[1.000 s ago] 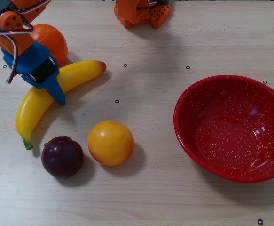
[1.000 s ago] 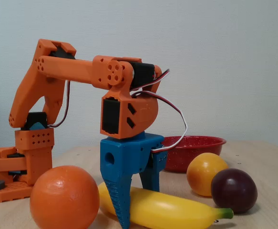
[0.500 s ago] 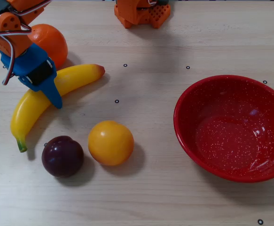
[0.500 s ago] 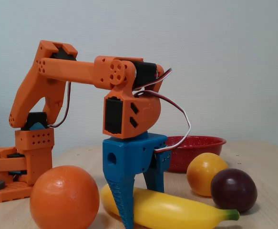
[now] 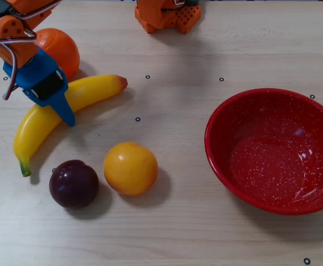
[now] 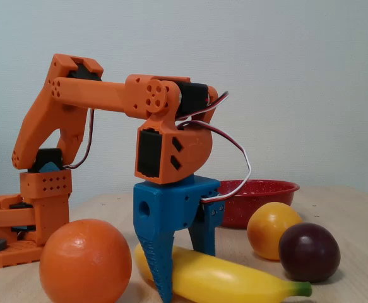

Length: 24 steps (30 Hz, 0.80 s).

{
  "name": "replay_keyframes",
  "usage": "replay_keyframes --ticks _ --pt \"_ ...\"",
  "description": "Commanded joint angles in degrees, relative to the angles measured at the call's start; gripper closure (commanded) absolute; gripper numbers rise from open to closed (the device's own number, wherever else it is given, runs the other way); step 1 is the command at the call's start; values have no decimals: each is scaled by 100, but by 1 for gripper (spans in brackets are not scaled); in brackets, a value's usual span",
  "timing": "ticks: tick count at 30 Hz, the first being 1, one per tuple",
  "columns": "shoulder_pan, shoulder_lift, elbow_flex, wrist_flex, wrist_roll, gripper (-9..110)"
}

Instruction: Put banana in the red bowl.

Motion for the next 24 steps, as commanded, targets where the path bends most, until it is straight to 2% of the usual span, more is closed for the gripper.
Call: replay_keyframes --ticks 1,24 --pt "-97 1099 -475 255 114 102" --pt "-211 2435 -281 642 352 102"
